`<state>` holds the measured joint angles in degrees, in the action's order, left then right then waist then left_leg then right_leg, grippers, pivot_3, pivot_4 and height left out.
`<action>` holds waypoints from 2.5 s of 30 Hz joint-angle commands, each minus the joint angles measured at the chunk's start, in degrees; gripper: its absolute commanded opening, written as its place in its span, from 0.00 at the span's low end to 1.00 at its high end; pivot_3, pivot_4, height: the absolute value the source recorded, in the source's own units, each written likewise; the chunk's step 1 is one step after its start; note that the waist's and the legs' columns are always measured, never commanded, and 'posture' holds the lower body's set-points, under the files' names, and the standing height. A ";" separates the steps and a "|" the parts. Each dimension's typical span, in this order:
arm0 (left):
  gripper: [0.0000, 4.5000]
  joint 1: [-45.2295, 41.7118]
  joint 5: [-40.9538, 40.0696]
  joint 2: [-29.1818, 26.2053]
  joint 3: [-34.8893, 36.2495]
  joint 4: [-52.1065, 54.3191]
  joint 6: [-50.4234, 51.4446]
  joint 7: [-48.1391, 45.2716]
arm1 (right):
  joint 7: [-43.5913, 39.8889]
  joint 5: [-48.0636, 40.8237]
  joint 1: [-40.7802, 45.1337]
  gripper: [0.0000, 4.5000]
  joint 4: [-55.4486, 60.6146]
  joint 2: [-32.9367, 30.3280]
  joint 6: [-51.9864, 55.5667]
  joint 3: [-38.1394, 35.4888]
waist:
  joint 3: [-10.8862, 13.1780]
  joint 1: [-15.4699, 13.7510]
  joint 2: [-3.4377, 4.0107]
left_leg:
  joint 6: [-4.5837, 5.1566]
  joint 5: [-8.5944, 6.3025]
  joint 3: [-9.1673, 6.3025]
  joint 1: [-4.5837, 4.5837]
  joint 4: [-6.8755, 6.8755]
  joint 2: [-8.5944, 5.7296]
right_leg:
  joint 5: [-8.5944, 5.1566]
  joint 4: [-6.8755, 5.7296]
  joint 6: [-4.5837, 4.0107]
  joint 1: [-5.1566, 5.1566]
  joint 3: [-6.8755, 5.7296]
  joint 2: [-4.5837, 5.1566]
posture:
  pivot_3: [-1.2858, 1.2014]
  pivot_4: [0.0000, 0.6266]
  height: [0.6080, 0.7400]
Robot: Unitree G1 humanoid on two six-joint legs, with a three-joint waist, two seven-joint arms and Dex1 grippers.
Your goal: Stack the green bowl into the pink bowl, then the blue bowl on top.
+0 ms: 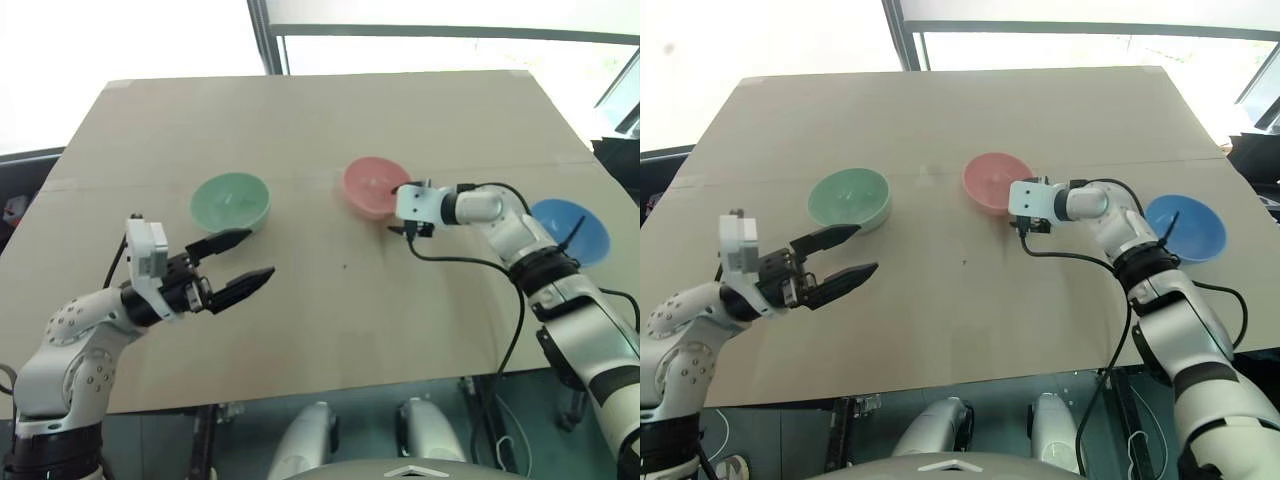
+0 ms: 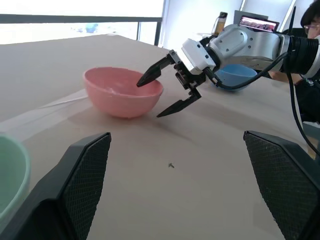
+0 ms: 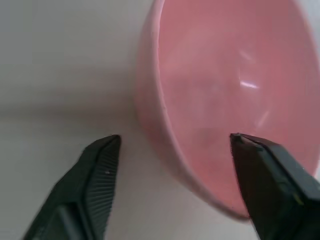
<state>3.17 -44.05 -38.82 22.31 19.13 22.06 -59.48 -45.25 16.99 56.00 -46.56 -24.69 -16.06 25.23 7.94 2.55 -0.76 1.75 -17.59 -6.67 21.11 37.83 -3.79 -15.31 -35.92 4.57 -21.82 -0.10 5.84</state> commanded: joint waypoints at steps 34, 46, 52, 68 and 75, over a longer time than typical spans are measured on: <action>1.00 -11.01 31.46 -3.79 -11.18 1.21 1.82 24.79 | -26.65 -15.54 -21.20 0.92 63.70 -14.07 34.29 -4.60 | -0.04 -1.89 -0.06 | -0.23 0.14 -0.36 0.20 0.27 -0.02 | 0.01 -0.29 -0.01 -0.02 -0.16 -0.01 | 0.52 0.24 1.00; 1.00 -28.05 50.19 -17.00 -34.79 -1.36 17.96 21.15 | -9.72 -32.73 -28.61 0.97 76.48 -8.78 53.62 -26.01 | -0.05 -1.93 -0.09 | -0.24 0.15 -0.59 0.57 0.52 -0.10 | 0.01 -0.61 -0.01 -0.10 -0.32 -0.05 | 0.52 0.24 1.00; 0.62 -34.41 55.10 -14.74 -40.35 -8.91 16.35 19.40 | -6.30 -34.77 -29.11 1.00 76.49 -8.14 52.78 -25.30 | -0.05 -1.72 -0.12 | -0.23 0.15 -0.53 0.62 0.52 -0.14 | 0.01 -0.81 0.00 -0.27 -0.32 -0.05 | 0.52 0.24 1.00; 0.00 -38.50 47.49 -9.37 -37.16 -3.23 6.29 8.07 | -0.62 -39.74 -34.21 1.00 79.25 -11.03 52.88 -32.47 | -0.05 -2.14 -0.16 | -0.22 0.15 -0.69 0.70 0.62 -0.14 | 0.01 -0.82 0.00 -0.27 -0.43 -0.02 | 0.52 0.24 1.00; 0.00 -44.88 37.12 -0.43 -37.37 -4.75 -6.01 -0.79 | 4.04 -41.45 -44.78 1.00 83.68 -13.09 53.62 -43.96 | -0.06 -2.24 -0.18 | -0.22 0.15 -0.76 0.73 0.67 -0.23 | 0.01 -0.81 0.00 -0.18 -0.51 0.08 | 0.52 0.24 1.00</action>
<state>-39.83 -5.48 -39.45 -15.96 14.65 18.50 -58.38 -42.51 -23.62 12.17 33.96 -37.04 37.56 -15.01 7.88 0.30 -0.94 1.53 -17.43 -7.41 21.83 38.50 -4.02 -15.30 -36.73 4.57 -22.00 -0.61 5.90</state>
